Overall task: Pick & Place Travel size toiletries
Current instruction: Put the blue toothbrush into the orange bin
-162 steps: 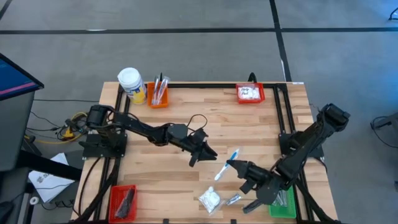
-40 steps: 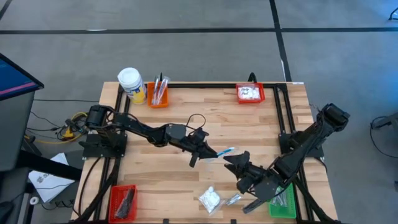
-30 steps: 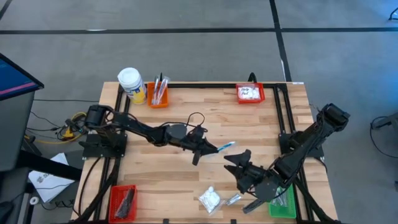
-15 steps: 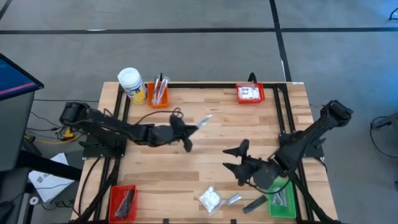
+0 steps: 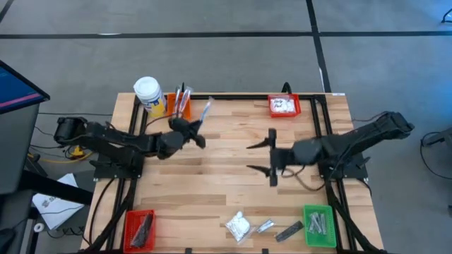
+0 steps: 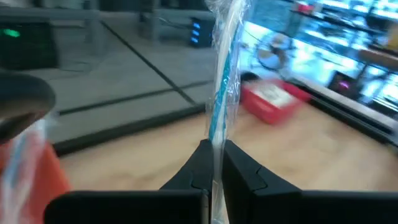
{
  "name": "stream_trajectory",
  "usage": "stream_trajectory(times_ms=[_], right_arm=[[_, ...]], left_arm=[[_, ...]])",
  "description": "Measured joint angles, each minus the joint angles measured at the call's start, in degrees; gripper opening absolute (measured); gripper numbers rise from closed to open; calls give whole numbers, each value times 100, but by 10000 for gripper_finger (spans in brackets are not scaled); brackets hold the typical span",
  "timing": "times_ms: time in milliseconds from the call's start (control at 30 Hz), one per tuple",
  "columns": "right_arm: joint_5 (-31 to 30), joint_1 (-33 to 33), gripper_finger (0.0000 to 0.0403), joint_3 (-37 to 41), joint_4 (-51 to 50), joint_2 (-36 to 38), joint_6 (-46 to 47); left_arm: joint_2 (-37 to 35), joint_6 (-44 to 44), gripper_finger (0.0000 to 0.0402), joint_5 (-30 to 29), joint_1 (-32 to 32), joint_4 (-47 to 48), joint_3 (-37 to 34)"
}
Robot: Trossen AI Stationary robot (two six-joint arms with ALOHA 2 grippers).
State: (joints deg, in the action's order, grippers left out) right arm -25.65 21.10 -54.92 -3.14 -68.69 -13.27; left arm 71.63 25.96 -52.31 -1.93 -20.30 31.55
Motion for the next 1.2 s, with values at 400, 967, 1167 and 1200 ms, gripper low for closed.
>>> stream_trajectory(times_ms=[400, 967, 1167, 1200], right_arm=[[4314, -1781, 270, 577, 1952, 1157, 515], [4672, -2395, 270, 1178, 1470, 2533, 563], [4697, -2260, 270, 1178, 1410, 2564, 368], [4697, -2258, 270, 1178, 1416, 2565, 365]], left_arm=[[183, 162, 6, 225, 2144, 518, 1], [2222, 617, 6, -1, 2992, 906, 648], [2273, 924, 6, -113, 3105, 1363, 675], [2273, 1019, 6, -54, 3123, 1438, 675]])
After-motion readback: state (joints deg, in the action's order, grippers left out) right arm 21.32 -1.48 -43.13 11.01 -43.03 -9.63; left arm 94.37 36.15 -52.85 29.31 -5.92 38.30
